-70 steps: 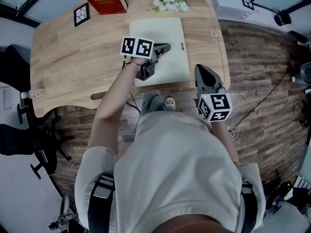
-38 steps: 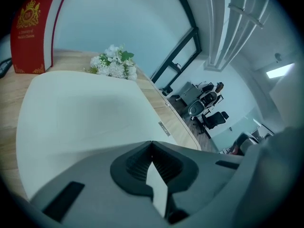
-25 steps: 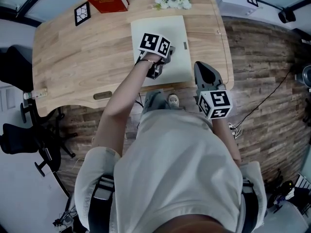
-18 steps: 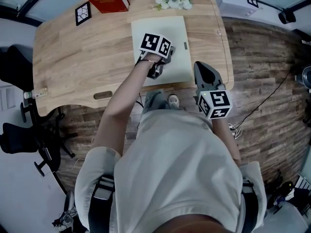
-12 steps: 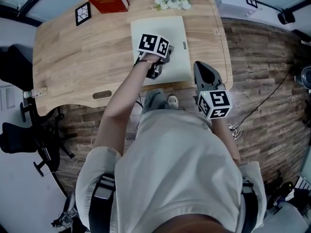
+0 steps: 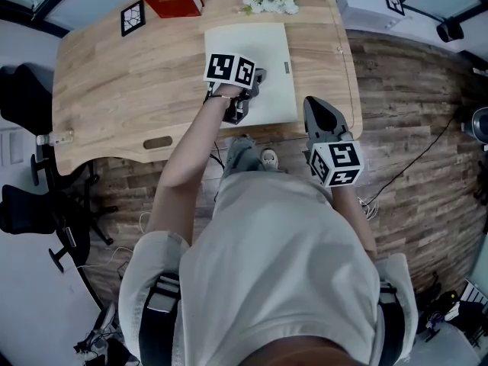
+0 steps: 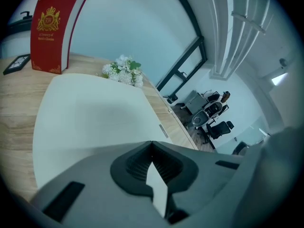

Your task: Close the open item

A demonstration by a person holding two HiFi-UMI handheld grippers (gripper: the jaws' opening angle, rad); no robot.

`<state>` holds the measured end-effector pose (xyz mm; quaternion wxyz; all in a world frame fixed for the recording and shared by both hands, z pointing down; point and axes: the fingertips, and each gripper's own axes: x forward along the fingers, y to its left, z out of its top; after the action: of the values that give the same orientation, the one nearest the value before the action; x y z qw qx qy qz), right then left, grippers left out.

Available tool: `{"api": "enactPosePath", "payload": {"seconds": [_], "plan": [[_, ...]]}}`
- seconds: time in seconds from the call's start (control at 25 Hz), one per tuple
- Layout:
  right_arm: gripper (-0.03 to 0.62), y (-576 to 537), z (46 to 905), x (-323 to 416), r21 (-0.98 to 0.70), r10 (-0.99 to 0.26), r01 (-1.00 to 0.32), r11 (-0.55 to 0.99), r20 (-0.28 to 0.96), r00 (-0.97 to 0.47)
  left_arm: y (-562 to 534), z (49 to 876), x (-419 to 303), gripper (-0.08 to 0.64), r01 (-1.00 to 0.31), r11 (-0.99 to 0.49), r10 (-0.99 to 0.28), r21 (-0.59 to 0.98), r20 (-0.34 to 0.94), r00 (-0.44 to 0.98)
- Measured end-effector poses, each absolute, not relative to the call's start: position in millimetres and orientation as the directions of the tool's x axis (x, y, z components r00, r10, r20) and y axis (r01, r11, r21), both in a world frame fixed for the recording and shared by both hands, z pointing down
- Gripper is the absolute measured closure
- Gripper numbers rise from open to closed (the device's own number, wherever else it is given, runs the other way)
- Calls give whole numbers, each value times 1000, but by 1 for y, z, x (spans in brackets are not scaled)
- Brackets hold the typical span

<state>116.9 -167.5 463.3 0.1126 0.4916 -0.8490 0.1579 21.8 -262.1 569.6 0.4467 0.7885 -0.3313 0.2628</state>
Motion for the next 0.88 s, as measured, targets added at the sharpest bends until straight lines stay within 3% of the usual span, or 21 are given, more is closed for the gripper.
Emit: {"api": "enactPosePath", "payload": {"seconds": [0.48, 0.88], "plan": [[573, -155, 457, 119, -156, -786, -850, 503, 326, -525, -231, 557, 17, 540, -792, -382, -387, 476, 696, 605], [573, -145, 454, 107, -157, -759, -819, 551, 313, -571, -195, 547, -2, 540, -812, -278, -487, 513, 653, 580]]}}
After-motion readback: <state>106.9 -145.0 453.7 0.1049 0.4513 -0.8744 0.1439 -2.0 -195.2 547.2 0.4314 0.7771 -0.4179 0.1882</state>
